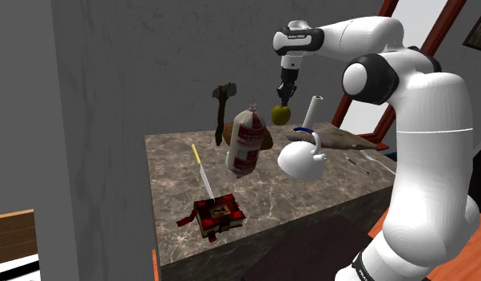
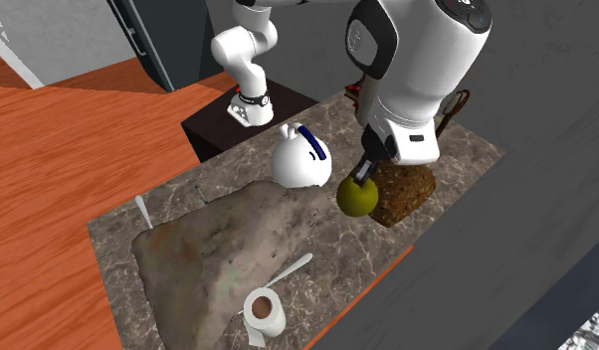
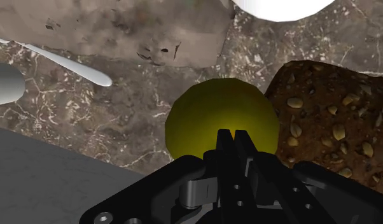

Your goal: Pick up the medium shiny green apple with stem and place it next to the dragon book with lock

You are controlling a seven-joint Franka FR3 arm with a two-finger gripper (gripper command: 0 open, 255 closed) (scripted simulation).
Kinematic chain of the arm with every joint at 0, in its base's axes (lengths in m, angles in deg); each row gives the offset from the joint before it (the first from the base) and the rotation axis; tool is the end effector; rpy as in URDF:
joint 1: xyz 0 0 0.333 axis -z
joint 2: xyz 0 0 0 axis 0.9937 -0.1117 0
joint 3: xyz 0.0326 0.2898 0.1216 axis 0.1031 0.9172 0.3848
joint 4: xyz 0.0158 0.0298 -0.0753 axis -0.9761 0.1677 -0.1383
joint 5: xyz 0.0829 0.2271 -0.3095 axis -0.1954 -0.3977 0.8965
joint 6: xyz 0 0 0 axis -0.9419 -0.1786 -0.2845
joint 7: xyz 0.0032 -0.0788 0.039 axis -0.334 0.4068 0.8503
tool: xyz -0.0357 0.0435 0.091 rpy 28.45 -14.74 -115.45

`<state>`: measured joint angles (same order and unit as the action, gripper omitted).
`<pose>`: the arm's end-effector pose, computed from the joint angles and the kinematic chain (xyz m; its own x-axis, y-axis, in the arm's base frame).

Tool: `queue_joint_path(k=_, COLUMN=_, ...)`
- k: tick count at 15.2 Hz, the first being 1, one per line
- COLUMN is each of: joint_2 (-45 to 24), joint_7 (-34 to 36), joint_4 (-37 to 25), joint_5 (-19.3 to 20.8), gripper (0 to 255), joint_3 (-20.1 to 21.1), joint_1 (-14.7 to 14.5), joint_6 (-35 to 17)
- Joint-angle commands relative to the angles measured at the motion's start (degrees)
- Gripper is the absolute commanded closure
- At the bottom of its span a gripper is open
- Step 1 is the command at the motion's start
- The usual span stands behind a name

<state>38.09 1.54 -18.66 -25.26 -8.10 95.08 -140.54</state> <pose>0.6334 -0.2797 0.4889 0.9936 -0.0018 -0.1131 0.0019 -0.9995 0.0329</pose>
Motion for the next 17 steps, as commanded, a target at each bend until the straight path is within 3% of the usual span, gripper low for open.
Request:
queue_joint_path(k=1, joint_2=-0.6, joint_7=-0.1, joint_4=-2.5, joint_5=-0.1, gripper=255, joint_3=0.0, joint_1=0.3, joint_6=2.0)
queue_joint_path(k=9, joint_2=-2.9, joint_7=-0.4, joint_4=-12.5, joint_5=-0.6, gripper=255, joint_3=0.0, joint_1=1.5, joint_6=9.6)
queue_joint_path(k=15, joint_2=-6.9, joint_7=-0.6, joint_4=-24.0, joint_5=-1.5, gripper=255, joint_3=0.3, joint_1=3.2, joint_6=17.0)
queue_joint_path(k=17, joint_2=1.4, joint_7=1.0, joint_4=-10.5, joint_5=0.2, gripper=255, joint_3=-0.1, joint_1=-0.6, joint_6=11.9)
